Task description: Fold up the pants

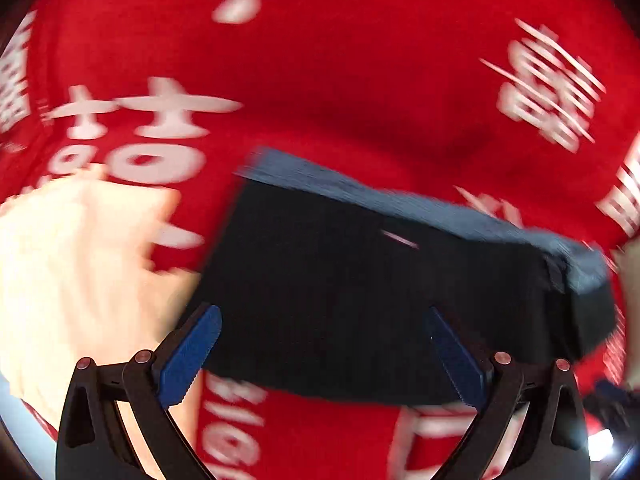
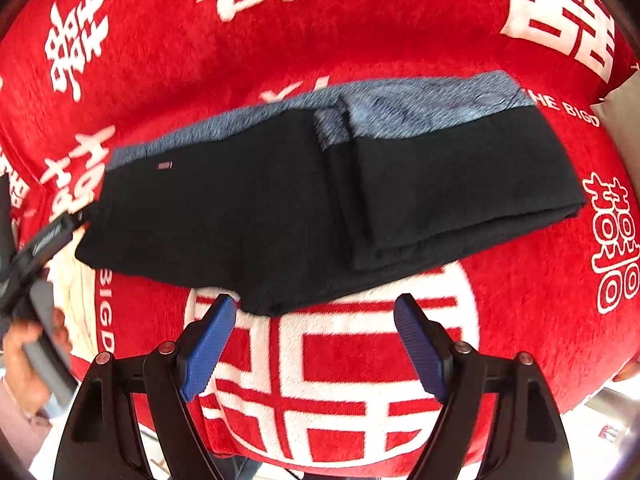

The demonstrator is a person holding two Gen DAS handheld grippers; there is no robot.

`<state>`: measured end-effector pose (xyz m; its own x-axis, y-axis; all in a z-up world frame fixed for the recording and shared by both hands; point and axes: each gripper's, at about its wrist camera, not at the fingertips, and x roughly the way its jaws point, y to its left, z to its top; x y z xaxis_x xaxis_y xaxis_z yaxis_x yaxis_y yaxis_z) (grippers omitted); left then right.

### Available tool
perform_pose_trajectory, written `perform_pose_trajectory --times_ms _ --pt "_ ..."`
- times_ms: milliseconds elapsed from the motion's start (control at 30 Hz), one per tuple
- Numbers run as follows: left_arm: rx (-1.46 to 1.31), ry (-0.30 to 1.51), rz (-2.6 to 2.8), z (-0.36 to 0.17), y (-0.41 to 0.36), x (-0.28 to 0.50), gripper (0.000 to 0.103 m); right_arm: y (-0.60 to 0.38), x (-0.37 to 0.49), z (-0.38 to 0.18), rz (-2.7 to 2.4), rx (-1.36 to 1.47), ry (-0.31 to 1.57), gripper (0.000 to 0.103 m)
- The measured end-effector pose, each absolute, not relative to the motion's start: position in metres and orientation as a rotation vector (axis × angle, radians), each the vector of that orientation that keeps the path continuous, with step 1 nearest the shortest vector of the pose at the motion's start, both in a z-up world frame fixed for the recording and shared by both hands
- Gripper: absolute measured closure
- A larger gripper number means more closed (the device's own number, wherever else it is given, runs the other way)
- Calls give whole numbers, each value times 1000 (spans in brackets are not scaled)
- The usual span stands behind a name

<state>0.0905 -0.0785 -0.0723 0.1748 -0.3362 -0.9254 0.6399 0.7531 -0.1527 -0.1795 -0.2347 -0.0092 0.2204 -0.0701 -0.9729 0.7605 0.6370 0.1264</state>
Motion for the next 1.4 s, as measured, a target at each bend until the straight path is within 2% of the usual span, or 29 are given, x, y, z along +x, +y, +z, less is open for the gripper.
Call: perform_pose_trajectory --times_ms 200,400,467,567,633,1100,1400 --pt "412 1313 -741 -83 -137 26 0 -274 -200 -2 -677 662 1202 19" --pt "439 1357 -683 -91 -166 -8 0 -312 -206 -2 -706 493 1229 19" --pt "453 1357 -669 -91 -171 -14 0 -324 -203 -8 -704 461 1229 19" --pt "470 1364 -644 -91 -176 -17 0 -331 -198 -42 -684 447 1357 19" --pt "466 1366 -633 -89 -179 -17 0 -326 -200 -41 -672 414 1334 19" --pt "522 1380 -587 -91 -175 -22 0 -307 -247 -13 -651 582 1277 19" --pt "564 1380 -585 -88 -152 -21 0 -283 -248 -6 -673 631 1257 19"
